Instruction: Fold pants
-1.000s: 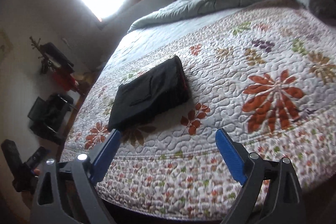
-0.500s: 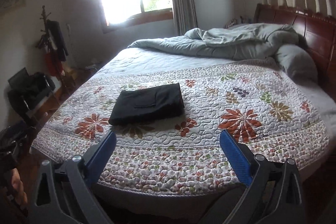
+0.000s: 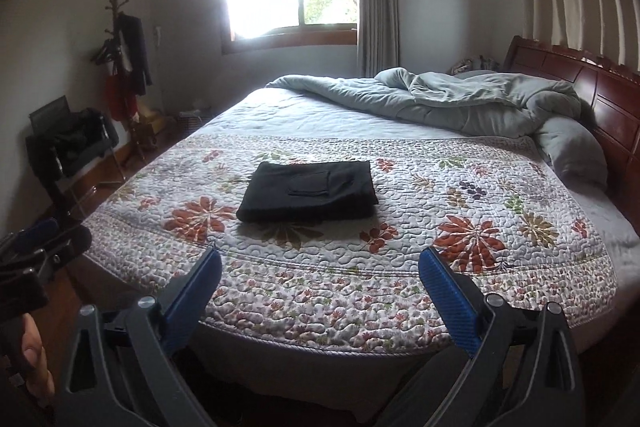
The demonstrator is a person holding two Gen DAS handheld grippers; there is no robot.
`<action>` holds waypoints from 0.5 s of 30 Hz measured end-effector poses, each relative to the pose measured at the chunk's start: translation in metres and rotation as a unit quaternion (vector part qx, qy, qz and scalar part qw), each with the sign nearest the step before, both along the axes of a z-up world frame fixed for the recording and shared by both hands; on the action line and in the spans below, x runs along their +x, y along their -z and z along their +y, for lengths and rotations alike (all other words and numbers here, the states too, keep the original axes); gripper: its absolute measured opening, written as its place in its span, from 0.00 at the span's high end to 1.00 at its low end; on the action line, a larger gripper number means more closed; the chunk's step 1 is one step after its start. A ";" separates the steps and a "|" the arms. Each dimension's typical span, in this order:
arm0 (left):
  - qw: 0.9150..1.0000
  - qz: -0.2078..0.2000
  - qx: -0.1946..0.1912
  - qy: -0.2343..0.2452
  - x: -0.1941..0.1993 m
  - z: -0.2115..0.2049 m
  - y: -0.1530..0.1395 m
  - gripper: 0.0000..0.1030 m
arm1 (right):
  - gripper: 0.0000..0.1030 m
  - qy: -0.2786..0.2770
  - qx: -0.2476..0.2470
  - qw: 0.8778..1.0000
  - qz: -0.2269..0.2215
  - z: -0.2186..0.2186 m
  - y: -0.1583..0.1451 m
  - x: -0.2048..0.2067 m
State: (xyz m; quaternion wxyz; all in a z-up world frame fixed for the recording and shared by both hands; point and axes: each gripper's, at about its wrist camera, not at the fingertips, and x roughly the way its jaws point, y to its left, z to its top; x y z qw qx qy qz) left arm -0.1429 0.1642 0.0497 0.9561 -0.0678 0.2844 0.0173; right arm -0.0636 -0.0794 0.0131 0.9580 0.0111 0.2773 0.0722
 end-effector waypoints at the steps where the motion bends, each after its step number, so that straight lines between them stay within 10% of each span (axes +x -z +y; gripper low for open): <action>1: 1.000 0.001 0.001 -0.003 0.002 0.000 0.001 0.03 | 0.04 -0.001 -0.002 1.000 0.000 0.001 0.001 0.003; 15: 1.000 0.031 0.005 0.002 0.044 -0.006 0.019 0.03 | 0.04 0.007 -0.011 0.999 0.030 0.001 0.025 0.042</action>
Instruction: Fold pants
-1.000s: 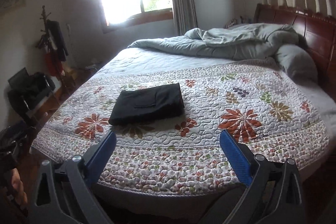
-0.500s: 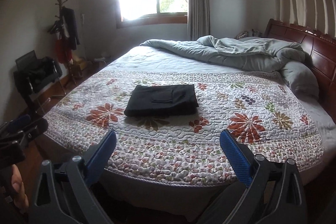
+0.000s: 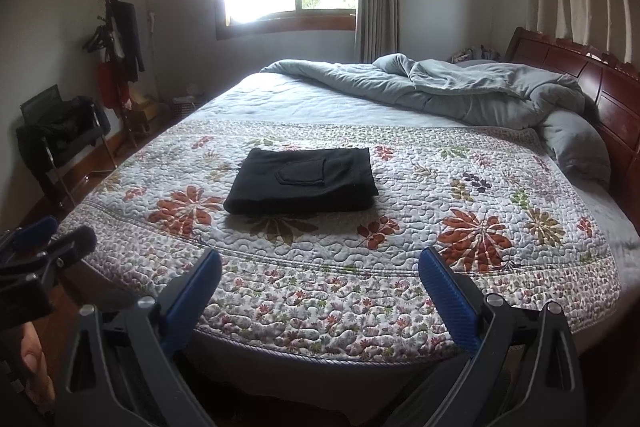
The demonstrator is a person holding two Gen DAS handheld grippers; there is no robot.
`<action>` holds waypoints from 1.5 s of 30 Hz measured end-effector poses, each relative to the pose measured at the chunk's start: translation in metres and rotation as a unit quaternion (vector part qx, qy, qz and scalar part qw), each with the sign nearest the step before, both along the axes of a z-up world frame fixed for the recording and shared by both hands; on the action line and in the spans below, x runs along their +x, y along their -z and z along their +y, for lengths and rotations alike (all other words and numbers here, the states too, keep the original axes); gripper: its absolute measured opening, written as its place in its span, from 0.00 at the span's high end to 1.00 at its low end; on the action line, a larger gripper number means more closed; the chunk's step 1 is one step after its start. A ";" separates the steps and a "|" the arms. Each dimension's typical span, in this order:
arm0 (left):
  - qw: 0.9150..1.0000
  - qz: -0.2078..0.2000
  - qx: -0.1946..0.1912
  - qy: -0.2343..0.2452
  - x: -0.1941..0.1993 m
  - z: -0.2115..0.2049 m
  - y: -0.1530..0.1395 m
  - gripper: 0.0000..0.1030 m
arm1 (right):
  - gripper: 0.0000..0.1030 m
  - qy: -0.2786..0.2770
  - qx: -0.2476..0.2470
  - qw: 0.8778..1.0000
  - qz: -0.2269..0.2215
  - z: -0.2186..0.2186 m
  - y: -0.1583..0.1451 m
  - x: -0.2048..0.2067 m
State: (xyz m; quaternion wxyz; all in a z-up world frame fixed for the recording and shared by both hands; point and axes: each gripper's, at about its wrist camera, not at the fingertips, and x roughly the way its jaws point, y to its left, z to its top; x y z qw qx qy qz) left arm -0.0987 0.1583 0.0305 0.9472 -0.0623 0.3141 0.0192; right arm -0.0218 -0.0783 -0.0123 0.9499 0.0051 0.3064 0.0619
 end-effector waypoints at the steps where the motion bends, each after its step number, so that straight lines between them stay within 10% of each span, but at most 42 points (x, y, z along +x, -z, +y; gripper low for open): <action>1: 1.000 0.002 0.000 -0.001 0.002 0.000 0.001 0.03 | 0.04 -0.001 0.000 1.000 0.002 0.001 0.002 0.001; 45: 0.999 0.015 0.036 -0.008 0.015 -0.014 -0.009 0.03 | 0.04 -0.001 0.010 1.000 0.007 -0.004 0.000 0.014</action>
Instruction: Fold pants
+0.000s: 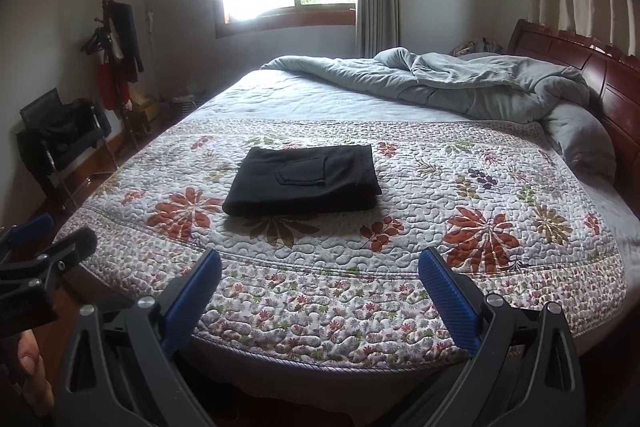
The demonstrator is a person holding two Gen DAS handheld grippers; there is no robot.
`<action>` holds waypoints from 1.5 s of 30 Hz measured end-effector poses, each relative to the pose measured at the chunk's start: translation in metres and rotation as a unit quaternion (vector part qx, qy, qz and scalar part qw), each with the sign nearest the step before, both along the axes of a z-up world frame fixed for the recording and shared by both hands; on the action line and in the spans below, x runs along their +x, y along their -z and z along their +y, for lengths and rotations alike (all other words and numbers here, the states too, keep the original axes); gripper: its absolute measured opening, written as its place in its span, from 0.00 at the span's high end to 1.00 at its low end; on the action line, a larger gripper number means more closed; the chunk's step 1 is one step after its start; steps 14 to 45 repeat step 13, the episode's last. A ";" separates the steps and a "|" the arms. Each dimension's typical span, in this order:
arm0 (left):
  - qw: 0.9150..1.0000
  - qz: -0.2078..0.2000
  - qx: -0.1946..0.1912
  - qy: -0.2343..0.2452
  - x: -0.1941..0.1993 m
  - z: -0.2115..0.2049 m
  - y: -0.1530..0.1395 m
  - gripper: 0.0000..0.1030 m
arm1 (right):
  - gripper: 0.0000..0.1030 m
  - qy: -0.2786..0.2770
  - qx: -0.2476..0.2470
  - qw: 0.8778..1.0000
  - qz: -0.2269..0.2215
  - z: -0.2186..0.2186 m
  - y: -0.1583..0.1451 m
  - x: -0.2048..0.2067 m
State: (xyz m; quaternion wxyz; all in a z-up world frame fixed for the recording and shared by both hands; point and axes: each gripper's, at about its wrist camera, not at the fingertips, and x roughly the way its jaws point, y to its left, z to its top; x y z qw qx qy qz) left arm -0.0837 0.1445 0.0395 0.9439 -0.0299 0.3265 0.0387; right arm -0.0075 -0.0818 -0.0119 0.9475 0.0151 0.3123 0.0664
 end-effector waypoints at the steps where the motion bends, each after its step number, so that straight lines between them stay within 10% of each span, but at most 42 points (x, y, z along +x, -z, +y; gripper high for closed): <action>1: 1.000 0.000 0.000 0.000 0.000 0.000 0.000 0.03 | 0.04 0.000 0.001 1.000 0.001 0.000 0.001 0.001; 45: 1.000 0.015 0.001 -0.004 0.010 0.002 0.006 0.03 | 0.04 0.002 0.003 1.000 0.013 -0.002 0.009 0.010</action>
